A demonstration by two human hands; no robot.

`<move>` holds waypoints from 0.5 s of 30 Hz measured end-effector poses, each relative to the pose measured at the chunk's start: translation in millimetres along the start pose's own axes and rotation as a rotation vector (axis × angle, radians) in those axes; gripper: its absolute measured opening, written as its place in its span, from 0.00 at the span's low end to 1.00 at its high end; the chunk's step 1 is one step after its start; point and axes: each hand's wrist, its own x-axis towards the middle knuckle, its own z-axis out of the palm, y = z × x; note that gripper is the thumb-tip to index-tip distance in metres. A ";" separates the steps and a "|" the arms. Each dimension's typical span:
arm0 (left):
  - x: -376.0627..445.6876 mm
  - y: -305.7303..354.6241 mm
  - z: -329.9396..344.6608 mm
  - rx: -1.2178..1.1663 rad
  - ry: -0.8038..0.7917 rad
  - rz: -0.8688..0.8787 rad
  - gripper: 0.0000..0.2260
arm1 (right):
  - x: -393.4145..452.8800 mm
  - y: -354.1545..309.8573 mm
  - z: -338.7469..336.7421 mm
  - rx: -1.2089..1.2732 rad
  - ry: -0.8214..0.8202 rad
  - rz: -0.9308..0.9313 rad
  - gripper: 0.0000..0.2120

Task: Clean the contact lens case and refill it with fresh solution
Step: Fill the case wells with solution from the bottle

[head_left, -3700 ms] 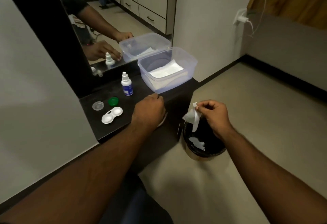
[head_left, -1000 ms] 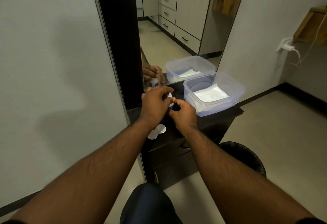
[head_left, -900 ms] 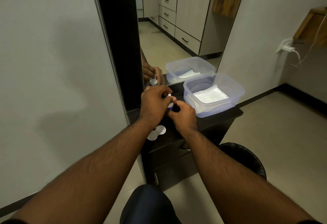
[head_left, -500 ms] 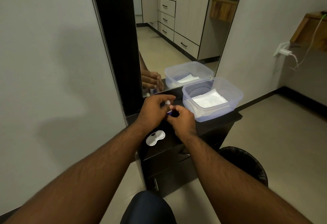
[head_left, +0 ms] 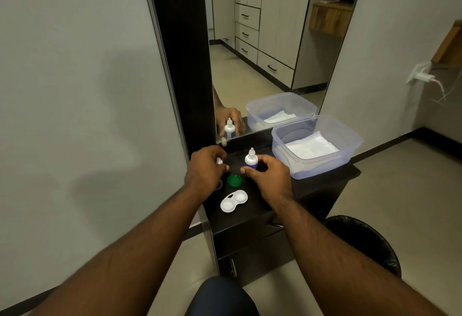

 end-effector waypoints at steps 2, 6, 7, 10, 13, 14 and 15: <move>2.1 -3.1 3.5 -0.016 0.011 -0.030 0.13 | -0.4 -0.1 -0.2 0.001 0.003 -0.001 0.21; 2.8 -7.9 12.9 -0.056 0.030 -0.085 0.15 | -0.8 -0.6 0.0 -0.006 0.010 -0.005 0.21; 1.9 -7.7 14.9 -0.055 0.024 -0.082 0.16 | -0.7 -0.4 0.0 -0.007 0.010 -0.005 0.21; -4.5 -3.8 13.2 -0.111 0.013 -0.084 0.21 | -0.2 0.3 0.6 -0.009 0.009 -0.006 0.21; -25.1 1.9 -0.9 -0.220 0.192 -0.084 0.16 | -0.3 1.8 0.9 0.008 0.019 -0.020 0.19; -37.9 2.9 -6.1 -0.234 0.246 -0.065 0.15 | -0.8 1.8 1.2 0.011 0.022 -0.029 0.18; -53.2 2.9 -10.1 -0.233 0.274 -0.024 0.13 | -1.6 1.3 1.3 0.012 0.027 -0.040 0.17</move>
